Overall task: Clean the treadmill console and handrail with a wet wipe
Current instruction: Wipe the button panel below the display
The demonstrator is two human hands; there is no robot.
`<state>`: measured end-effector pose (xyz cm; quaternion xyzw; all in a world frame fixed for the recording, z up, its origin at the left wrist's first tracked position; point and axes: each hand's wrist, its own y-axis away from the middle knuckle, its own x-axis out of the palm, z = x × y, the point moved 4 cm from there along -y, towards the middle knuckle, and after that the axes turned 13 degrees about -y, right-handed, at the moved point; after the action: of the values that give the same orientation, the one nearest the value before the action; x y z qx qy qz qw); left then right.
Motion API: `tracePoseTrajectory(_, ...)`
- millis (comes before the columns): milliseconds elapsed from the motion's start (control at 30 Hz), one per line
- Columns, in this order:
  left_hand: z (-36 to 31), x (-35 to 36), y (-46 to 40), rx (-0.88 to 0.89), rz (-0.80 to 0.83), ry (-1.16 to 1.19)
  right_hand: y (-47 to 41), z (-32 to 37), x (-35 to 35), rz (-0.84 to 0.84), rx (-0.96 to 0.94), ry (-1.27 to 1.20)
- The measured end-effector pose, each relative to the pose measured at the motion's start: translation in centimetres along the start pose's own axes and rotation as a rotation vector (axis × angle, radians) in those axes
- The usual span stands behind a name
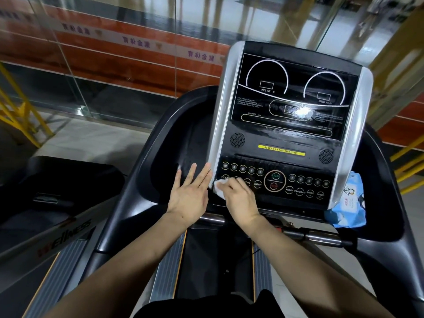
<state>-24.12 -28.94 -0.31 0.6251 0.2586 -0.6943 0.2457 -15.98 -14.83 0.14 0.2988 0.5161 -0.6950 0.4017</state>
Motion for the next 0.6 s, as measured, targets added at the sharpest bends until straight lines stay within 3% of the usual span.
tracePoseTrajectory(133, 0.0, -0.2, -0.1, -0.004, 0.020, -0.017, -1.6, -0.5, -1.0, 0.027, -0.033, 0.031)
tracePoseTrajectory(300, -0.2, -0.3, 0.1, -0.010, 0.054, -0.025, -6.4, -0.5, -2.8, -0.057, 0.204, 0.049)
tracePoseTrajectory(500, -0.1, -0.4, 0.2, 0.003, 0.061, -0.037, -2.5, -1.2, -2.2, -0.065, 0.226, -0.020)
tracePoseTrajectory(600, 0.0, -0.4, 0.1, 0.009, 0.060, -0.031, -0.9, -4.0, -3.3, -0.153, 0.378, -0.075)
